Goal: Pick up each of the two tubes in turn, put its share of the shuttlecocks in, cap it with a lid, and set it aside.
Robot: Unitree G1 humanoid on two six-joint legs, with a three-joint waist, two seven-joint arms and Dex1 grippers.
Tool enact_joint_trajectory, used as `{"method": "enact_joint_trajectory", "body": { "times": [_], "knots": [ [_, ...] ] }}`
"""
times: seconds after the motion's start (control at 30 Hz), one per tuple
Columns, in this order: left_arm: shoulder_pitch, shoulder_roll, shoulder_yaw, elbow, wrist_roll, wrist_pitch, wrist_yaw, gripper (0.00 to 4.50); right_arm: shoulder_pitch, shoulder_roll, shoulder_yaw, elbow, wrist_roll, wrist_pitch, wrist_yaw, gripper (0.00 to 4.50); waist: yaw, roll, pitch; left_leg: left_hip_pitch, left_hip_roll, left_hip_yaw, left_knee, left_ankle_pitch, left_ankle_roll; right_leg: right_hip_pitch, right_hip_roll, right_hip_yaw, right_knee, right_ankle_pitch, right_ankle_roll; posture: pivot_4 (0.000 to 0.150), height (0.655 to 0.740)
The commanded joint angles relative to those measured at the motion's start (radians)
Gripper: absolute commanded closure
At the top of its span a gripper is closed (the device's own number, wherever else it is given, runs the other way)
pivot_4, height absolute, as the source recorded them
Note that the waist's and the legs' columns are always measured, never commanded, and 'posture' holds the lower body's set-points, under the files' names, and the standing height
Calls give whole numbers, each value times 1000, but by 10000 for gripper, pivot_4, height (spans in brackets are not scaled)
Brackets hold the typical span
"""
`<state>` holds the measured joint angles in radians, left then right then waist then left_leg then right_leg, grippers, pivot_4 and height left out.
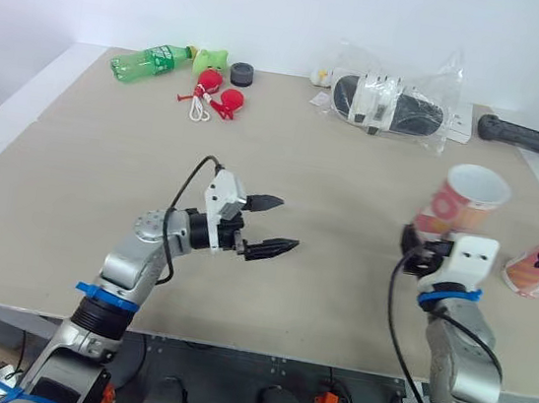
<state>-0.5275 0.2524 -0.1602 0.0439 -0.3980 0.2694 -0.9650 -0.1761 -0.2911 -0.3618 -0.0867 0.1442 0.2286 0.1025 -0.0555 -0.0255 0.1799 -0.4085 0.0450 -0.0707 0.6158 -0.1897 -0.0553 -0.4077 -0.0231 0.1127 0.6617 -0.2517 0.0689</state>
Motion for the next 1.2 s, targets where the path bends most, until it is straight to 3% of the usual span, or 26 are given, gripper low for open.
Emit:
{"method": "enact_joint_trajectory", "body": {
  "times": [0.03,0.37,0.43,0.47,0.63,1.07,1.2],
  "knots": [
    [-27,-10,-3,13,12,-28,-2,0,-49,-30,-42,70,-28,-34,-72,14730,-4,0,0,0,0,0,0,0,0,0,0,0,0,0,0,1500,7400],
    [-13,-7,-5,7,20,-40,-7,0,-154,-63,-95,324,19,-110,-97,14730,-6,0,0,0,0,0,0,0,0,1,0,1,0,1,0,1500,7400],
    [-9,-6,-3,2,20,-39,-4,0,-154,-63,-94,328,24,-118,-94,3718,-6,0,0,0,0,0,0,0,0,1,0,1,0,1,1,1500,7400],
    [-6,-5,-3,0,20,-39,-4,0,-152,-62,-91,323,24,-121,-94,701,-6,0,0,0,0,0,0,0,0,1,0,1,0,1,1,1500,7400],
    [5,0,-6,0,28,-46,-4,0,-122,-49,-79,273,41,-124,-79,161,-6,0,0,0,0,0,0,0,0,1,0,1,0,1,1,1500,7400],
    [82,98,48,-20,26,-41,0,0,208,-77,-60,-249,162,68,61,161,-6,2,0,0,0,0,0,0,0,0,0,1,0,0,0,1500,7400],
    [159,173,119,-60,14,-17,39,0,329,-250,-79,-361,342,196,338,161,-7,1,1,0,0,1,0,0,0,1,-1,2,0,-2,-3,1500,7400]
  ]
}}
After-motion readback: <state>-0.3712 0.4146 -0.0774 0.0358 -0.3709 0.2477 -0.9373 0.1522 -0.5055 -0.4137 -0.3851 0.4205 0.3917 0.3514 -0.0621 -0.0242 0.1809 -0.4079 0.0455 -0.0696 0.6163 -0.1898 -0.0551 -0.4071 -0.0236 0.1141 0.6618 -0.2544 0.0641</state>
